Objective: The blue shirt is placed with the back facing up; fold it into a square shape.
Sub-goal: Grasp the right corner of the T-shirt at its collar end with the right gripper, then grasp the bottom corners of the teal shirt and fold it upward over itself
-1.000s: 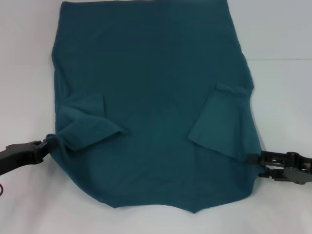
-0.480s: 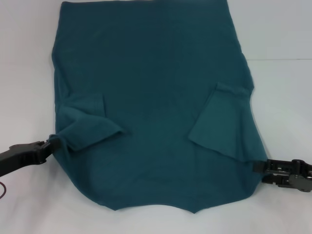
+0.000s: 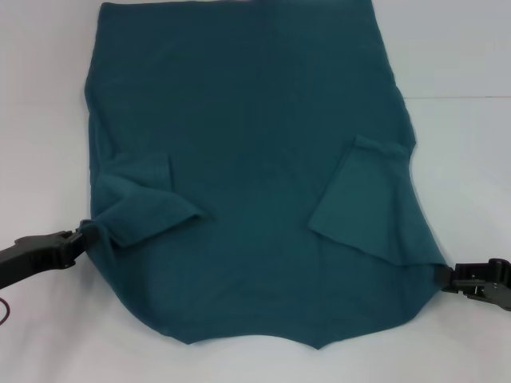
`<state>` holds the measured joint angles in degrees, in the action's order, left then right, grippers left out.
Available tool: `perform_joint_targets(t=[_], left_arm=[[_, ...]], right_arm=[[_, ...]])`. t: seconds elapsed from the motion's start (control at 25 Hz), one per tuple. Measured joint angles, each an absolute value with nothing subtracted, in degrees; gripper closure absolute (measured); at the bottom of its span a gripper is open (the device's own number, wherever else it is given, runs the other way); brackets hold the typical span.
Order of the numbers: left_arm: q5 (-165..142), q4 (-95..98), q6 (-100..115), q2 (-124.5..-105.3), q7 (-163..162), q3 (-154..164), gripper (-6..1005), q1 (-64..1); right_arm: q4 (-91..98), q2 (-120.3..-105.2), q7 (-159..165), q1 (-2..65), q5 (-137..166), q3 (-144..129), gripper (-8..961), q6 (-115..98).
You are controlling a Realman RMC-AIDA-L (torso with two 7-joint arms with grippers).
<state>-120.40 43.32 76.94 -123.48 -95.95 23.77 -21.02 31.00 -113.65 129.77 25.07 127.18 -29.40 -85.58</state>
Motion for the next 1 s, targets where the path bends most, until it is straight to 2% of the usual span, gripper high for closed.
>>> perform_joint_targets(t=[0.2, 0.44, 1.0], left_arm=[[-120.4, 43.3, 76.8, -123.48, -96.1, 23.8, 966, -21.3], [-120.4, 43.4, 76.7, -123.48, -96.2, 23.7, 964, -21.6], [-120.1, 46.8, 80.7, -123.75, -101.5, 22.7, 959, -18.4]], right_arm=[[31.0, -113.64, 129.8, 25.2, 127.2, -29.5, 725, -85.0], [30.8, -113.65, 129.7, 25.1, 127.3, -29.5, 924, -84.3], [31.0, -113.32, 122.0, 22.6, 126.7, -26.4, 924, -86.6]])
